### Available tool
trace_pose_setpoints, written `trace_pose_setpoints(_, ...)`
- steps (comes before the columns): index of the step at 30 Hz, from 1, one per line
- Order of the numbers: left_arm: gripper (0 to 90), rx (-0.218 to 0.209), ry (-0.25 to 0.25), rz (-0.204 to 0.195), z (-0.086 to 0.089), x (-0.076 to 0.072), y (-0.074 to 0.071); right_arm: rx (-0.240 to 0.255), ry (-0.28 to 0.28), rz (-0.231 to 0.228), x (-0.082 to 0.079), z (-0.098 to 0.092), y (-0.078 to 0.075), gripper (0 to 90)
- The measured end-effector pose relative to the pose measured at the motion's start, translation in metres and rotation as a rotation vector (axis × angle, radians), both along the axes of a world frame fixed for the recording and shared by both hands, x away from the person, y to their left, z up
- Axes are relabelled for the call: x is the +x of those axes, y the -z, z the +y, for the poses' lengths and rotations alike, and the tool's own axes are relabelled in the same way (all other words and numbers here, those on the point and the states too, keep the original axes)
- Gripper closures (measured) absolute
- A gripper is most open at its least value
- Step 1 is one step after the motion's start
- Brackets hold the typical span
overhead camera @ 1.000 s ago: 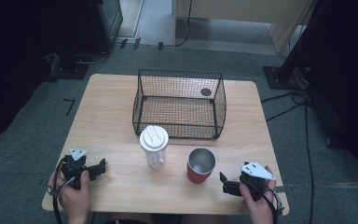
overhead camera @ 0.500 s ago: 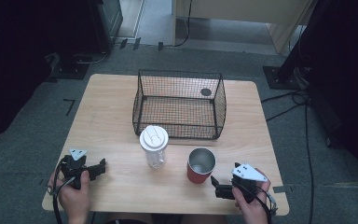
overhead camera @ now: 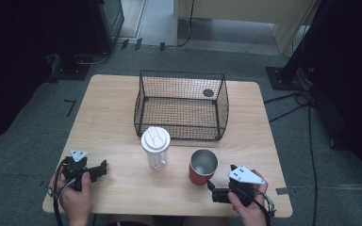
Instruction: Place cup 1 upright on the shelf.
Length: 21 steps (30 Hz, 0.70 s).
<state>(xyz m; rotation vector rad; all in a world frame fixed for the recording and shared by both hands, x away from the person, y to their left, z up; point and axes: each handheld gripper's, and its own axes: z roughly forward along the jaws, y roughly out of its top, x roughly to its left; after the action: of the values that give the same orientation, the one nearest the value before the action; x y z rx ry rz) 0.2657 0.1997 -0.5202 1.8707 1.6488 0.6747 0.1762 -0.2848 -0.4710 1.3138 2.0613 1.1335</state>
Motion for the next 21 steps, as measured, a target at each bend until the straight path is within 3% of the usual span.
trace_pose_setpoints(9, 0.0, 0.000, 0.000, 0.000, 0.000, 0.000, 0.000, 0.009, -0.007, -0.019, 0.000, 0.013, -0.007, 0.0)
trace_pose_setpoints(14, 0.0, 0.000, 0.000, 0.000, 0.000, 0.000, 0.000, 0.051, -0.011, -0.021, 0.004, 0.023, -0.012, 0.0)
trace_pose_setpoints(21, 0.0, 0.000, 0.000, 0.000, 0.000, 0.000, 0.000, 0.054, -0.011, -0.030, 0.010, 0.035, -0.017, 0.0)
